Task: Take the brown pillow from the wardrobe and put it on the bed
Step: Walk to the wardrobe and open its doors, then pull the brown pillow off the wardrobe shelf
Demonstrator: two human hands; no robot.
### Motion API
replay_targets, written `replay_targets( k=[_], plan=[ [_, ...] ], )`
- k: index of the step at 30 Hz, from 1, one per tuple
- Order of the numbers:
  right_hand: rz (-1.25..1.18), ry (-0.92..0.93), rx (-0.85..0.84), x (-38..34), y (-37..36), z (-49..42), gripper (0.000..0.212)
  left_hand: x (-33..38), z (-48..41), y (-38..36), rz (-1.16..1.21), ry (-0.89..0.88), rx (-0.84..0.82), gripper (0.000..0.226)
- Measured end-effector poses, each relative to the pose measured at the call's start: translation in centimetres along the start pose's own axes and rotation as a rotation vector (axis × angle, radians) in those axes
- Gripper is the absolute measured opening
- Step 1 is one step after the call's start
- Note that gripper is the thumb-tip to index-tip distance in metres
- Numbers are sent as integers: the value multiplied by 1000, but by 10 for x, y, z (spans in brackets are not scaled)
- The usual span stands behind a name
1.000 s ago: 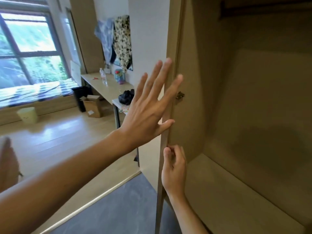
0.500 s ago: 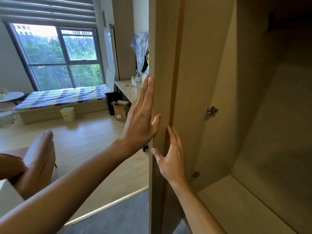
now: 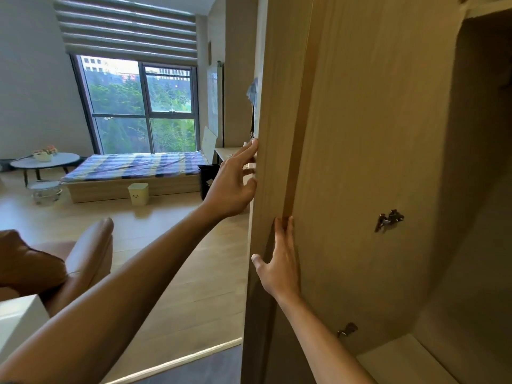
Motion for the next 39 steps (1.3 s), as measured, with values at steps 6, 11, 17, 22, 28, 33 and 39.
replay_targets(
  k=[6,11,17,22,28,33,39],
  plan=[
    [111,21,-86,5,-14,-28,101,-33,-22,4,48,51,-35,79],
    [131,35,-83,8,-19,-46,103,-55,-33,2,94,90,-40,83],
    [100,24,-69,11,-32,-60,105,-78,-45,-1,83,99,-75,90],
    [67,14,-28,11,-40,-60,102,-83,-48,0,77,75,-99,90],
    [57,17,6,12,-30,-54,93,-65,-32,2,31,71,97,84],
    [18,-5,101,27,18,-52,89,-18,-25,-26,20,-82,253,81],
    [65,-41,280,66,132,-42,90,47,-41,-92,147,-158,99,80]
  ],
)
Point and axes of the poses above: each hand's wrist, its own z-axis away from the middle knuckle, its own y-axis out of the back of the hand, x = y × z, the point moved 7 cm from there along -z, towards the middle knuckle, and after that the axes turned 4 degrees about z, right-handed, at the moved point
